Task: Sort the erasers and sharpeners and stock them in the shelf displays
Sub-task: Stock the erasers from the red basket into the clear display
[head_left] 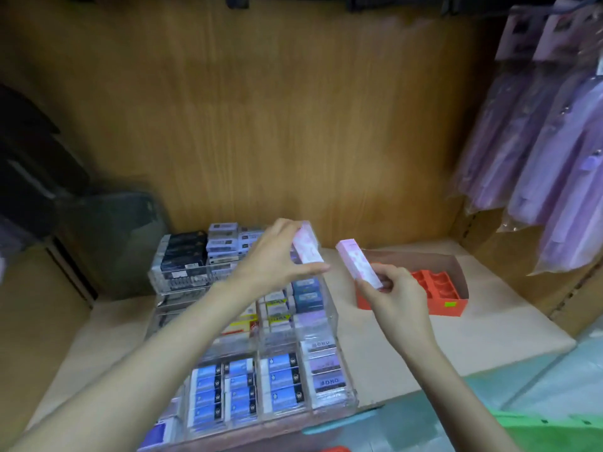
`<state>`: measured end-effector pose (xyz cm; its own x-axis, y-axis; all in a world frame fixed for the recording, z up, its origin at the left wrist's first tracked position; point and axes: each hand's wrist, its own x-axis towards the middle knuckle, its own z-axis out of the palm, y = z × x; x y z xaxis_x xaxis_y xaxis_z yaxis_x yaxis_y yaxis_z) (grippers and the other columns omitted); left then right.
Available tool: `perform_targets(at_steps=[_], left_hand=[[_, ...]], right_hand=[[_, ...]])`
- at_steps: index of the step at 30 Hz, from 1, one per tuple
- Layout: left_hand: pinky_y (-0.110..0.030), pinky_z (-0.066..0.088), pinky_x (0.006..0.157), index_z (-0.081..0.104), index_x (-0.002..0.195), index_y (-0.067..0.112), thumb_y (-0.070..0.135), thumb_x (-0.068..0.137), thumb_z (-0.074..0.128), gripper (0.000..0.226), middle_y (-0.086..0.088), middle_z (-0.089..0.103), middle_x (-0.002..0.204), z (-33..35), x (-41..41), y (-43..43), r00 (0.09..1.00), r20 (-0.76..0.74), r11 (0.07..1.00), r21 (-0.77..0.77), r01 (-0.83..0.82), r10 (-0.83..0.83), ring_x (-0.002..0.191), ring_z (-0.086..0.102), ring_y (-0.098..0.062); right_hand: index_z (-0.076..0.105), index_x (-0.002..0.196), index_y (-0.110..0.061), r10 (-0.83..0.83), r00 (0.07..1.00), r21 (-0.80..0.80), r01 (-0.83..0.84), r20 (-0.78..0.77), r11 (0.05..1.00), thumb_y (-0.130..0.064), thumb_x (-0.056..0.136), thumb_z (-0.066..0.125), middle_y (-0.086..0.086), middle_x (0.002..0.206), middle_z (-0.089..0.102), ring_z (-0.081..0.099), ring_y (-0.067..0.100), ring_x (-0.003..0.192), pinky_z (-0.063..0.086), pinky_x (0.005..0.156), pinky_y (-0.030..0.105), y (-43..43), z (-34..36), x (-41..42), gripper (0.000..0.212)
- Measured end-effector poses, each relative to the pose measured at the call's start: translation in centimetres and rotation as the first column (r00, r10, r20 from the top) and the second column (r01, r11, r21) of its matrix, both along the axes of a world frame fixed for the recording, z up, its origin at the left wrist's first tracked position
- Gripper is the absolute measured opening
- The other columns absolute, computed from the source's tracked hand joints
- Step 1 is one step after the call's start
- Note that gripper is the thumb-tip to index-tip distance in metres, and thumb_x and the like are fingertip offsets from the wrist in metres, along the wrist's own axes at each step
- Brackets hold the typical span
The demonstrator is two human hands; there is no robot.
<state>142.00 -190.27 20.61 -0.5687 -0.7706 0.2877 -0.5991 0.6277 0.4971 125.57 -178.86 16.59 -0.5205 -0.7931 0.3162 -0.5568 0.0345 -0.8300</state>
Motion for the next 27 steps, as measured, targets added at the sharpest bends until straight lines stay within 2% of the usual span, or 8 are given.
perform_targets(at_steps=[2,5,10,15,19,22,24,27], left_hand=[[-0.022,0.032,0.091,0.049,0.128,0.008,0.056,0.067,0.076,0.082,-0.004,0.05,0.123,0.6,0.7,-3.0,0.997,0.063,0.999,-0.012,-0.038,0.039,0.116,0.047,-0.018],[-0.031,0.038,0.09,0.052,0.121,0.007,0.058,0.067,0.074,0.078,-0.007,0.052,0.115,0.7,0.7,-6.3,0.986,0.153,0.998,-0.002,-0.064,0.064,0.109,0.049,-0.022],[-0.038,0.043,0.092,0.05,0.124,0.01,0.059,0.071,0.071,0.075,-0.007,0.052,0.119,-0.4,-0.1,-9.2,0.959,0.283,0.999,0.034,-0.042,0.03,0.109,0.05,-0.023],[-0.036,0.042,0.093,0.051,0.127,0.014,0.061,0.073,0.068,0.074,-0.003,0.054,0.12,-1.5,0.1,-10.0,0.954,0.301,0.998,0.069,-0.01,-0.011,0.113,0.05,-0.021],[-0.034,0.033,0.094,0.051,0.129,0.017,0.066,0.083,0.049,0.068,-0.001,0.05,0.135,-2.2,0.1,-9.6,0.9,0.435,0.998,-0.063,0.005,0.023,0.122,0.04,-0.022],[-0.035,0.024,0.101,0.052,0.13,0.024,0.061,0.092,0.034,0.057,-0.002,0.038,0.146,-1.7,0.1,-8.8,0.88,0.474,0.996,-0.085,0.021,0.022,0.131,0.028,-0.023],[-0.036,0.024,0.102,0.049,0.133,0.028,0.056,0.095,0.029,0.051,-0.004,0.042,0.142,-1.3,0.3,-8.3,0.904,0.422,0.993,-0.114,-0.022,0.069,0.129,0.03,-0.024],[-0.034,0.022,0.103,0.052,0.129,0.02,0.031,0.1,0.033,0.036,-0.005,0.054,0.13,-1.1,0.8,-8.1,0.914,0.389,0.986,-0.154,-0.062,0.118,0.125,0.036,-0.023]], right_hand=[[0.069,0.099,-0.02,-0.001,1.0,-0.033,0.001,0.009,0.999,-0.018,0.081,0.067,-0.007,0.091,0.064,0.058,0.009,0.087,0.038,0.069,0.015,-1.3,0.8,0.5,0.018],[0.068,0.097,-0.023,0.001,1.0,-0.061,0.0,0.011,0.998,-0.021,0.082,0.067,-0.009,0.091,0.064,0.058,0.006,0.086,0.037,0.066,0.007,-2.6,1.3,0.8,0.015],[0.061,0.091,-0.033,-0.005,0.999,-0.078,0.009,0.042,0.997,-0.023,0.082,0.067,-0.01,0.094,0.063,0.058,0.0,0.086,0.038,0.068,0.007,-3.4,0.8,0.6,0.015],[0.065,0.099,-0.029,-0.016,0.998,-0.069,0.021,0.065,0.997,-0.02,0.083,0.067,-0.012,0.096,0.062,0.058,-0.001,0.089,0.039,0.071,0.009,-3.1,-0.5,0.2,0.018],[0.067,0.103,-0.024,-0.03,0.998,-0.051,0.032,0.056,0.998,-0.018,0.083,0.067,-0.01,0.095,0.061,0.056,-0.002,0.088,0.039,0.07,0.009,-3.1,-1.1,0.4,0.02],[0.068,0.102,-0.024,-0.037,0.999,-0.044,0.038,0.026,0.998,-0.019,0.083,0.067,-0.009,0.093,0.061,0.055,-0.002,0.086,0.038,0.068,0.007,-3.1,-1.3,0.6,0.02],[0.068,0.103,-0.023,-0.039,0.999,-0.043,0.04,0.028,0.998,-0.02,0.083,0.067,-0.008,0.095,0.061,0.056,0.001,0.087,0.038,0.07,0.008,-3.4,-1.2,0.9,0.02],[0.069,0.102,-0.021,-0.029,1.0,-0.055,0.029,-0.006,0.998,-0.022,0.083,0.067,-0.005,0.096,0.061,0.057,0.01,0.089,0.039,0.073,0.018,-4.5,-0.5,1.7,0.019]])
